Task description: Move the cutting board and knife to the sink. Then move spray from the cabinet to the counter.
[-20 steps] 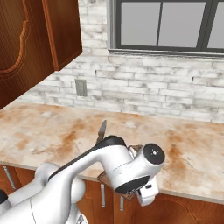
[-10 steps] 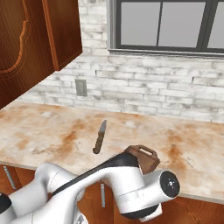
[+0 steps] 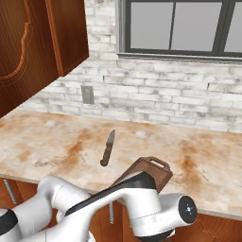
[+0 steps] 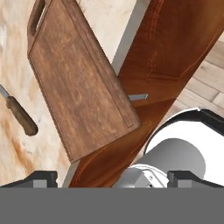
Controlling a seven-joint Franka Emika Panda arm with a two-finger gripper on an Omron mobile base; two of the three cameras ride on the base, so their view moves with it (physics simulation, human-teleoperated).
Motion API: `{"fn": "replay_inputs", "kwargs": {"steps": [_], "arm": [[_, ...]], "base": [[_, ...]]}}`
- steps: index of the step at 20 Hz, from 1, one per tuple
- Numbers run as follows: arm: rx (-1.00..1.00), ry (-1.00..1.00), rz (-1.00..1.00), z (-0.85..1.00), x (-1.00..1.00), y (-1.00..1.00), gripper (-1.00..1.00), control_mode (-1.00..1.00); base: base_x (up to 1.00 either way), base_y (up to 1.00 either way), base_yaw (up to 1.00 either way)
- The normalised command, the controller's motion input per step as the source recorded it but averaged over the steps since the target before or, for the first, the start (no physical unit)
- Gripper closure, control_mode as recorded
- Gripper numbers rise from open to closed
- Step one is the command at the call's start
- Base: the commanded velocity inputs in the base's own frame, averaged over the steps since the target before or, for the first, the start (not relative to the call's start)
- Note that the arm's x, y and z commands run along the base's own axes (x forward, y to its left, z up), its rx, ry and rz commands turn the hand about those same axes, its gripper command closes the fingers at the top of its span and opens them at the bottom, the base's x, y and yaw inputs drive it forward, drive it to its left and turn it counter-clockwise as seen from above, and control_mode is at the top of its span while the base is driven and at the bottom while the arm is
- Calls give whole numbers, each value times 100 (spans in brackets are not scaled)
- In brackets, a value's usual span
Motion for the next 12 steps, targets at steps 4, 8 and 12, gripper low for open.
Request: {"fn": "replay_inputs", "kwargs": {"steps": [4, 8, 12], "arm": [[7, -1, 1, -28, 9, 7, -100, -100], [13, 0, 5, -23, 12, -2, -100, -100], [15, 0, 4, -15, 17, -7, -100, -100]], "base": [[0, 0, 0], [0, 0, 0], [0, 0, 0]]}}
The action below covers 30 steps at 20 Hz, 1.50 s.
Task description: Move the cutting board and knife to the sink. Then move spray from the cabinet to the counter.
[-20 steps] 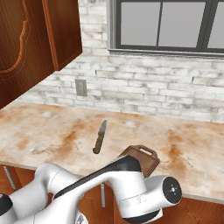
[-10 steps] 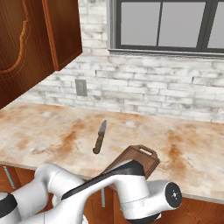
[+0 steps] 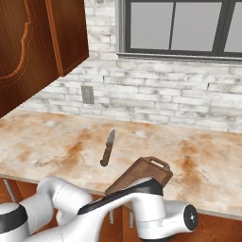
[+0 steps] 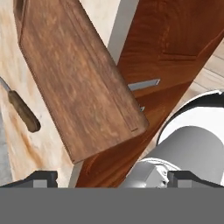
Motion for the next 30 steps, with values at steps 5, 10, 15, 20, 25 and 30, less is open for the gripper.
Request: {"fn": "replay_inputs", "kwargs": {"steps": [5, 10, 15, 20, 25, 30], "arm": [[16, 4, 7, -16, 11, -26, -100, -100], [21, 0, 8, -16, 1, -27, -100, -100], [22, -2, 7, -5, 0, -4, -100, -100], [17, -3, 6, 0, 5, 0, -100, -100], [7, -5, 3, -1, 4, 3, -100, -100], [1, -13, 2, -9, 4, 15, -100, -100]], "base": [[0, 0, 0], [0, 0, 0], [0, 0, 0], [0, 0, 0], [0, 0, 0], [0, 0, 0]]}}
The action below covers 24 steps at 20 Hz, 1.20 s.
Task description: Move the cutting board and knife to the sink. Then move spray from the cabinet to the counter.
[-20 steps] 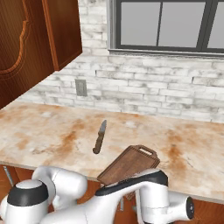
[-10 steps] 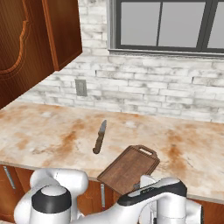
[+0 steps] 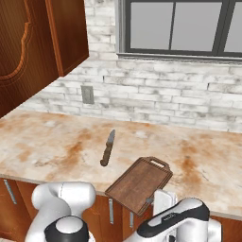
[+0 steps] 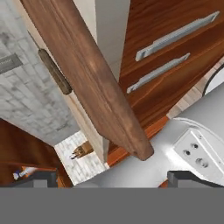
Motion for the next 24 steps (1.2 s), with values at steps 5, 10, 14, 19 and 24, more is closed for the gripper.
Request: {"fn": "replay_inputs", "kwargs": {"steps": [5, 10, 14, 19, 24], "arm": [[0, -30, 0, -24, 1, 27, -100, -100], [0, -22, 0, -10, 9, 18, -100, -100], [-2, -16, 0, 0, 13, 9, -100, -100], [-6, -16, 0, -1, 10, 1, -100, -100], [-9, -15, 0, -7, 2, 0, -100, -100]], "base": [[0, 0, 0], [0, 0, 0], [0, 0, 0], [0, 0, 0], [0, 0, 0]]}}
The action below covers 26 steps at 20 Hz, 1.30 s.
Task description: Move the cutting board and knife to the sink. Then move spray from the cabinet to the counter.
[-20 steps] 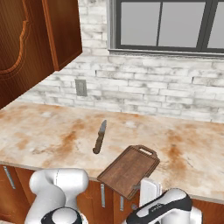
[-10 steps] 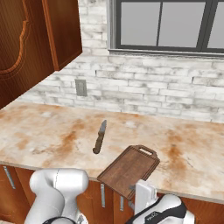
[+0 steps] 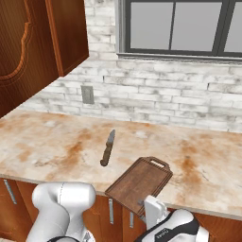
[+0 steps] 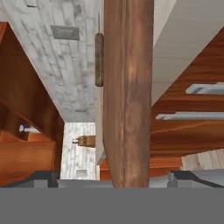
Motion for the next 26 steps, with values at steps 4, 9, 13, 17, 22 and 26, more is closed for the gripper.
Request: {"fn": "replay_inputs", "kwargs": {"steps": [4, 9, 13, 17, 22, 26], "arm": [[-5, -9, 0, -10, 2, 1, -100, -100], [-2, -2, 0, 0, 1, 8, -100, -100], [0, 0, 0, 0, 2, 3, -100, -100], [0, 0, 0, 0, 8, 1, -100, -100], [0, 0, 0, 0, 8, 8, -100, -100], [0, -2, 0, 0, 9, 7, -100, -100]], "base": [[0, 0, 0], [0, 0, 0], [0, 0, 0], [0, 0, 0], [0, 0, 0], [0, 0, 0]]}}
